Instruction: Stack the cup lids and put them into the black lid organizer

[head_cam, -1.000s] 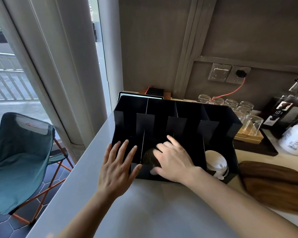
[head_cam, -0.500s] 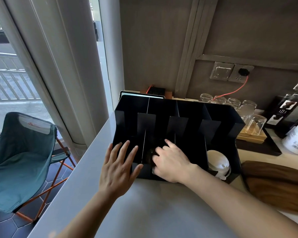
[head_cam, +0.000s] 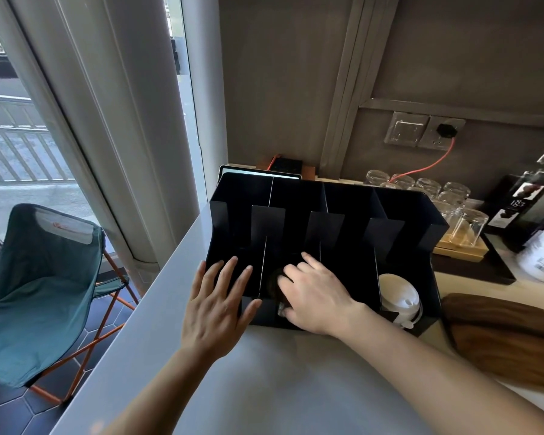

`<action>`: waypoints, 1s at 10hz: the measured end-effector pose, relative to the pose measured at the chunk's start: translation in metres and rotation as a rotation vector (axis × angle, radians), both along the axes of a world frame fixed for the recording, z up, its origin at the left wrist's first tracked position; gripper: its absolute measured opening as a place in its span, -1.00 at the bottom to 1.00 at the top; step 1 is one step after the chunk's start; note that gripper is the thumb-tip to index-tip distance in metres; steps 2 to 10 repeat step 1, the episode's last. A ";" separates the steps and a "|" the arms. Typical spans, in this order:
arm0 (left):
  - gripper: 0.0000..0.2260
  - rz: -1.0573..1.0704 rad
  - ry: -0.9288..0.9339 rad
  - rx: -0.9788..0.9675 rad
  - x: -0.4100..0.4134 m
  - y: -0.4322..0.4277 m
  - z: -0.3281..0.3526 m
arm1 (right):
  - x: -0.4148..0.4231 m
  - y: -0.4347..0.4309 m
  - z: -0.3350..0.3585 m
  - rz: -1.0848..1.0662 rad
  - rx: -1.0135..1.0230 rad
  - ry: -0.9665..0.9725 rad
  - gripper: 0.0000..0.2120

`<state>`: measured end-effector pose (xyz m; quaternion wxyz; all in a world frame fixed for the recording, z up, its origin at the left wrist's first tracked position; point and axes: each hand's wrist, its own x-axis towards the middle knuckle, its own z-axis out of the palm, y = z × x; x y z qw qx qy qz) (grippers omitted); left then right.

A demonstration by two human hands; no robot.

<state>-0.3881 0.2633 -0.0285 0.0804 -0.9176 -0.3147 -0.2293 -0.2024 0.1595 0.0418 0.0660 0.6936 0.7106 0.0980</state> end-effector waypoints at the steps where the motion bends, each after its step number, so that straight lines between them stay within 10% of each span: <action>1: -0.43 0.003 -0.023 0.018 0.002 0.001 -0.003 | 0.008 -0.001 -0.002 -0.015 0.047 0.060 -0.57; 10: -0.43 0.003 -0.023 0.018 0.002 0.001 -0.003 | 0.008 -0.001 -0.002 -0.015 0.047 0.060 -0.57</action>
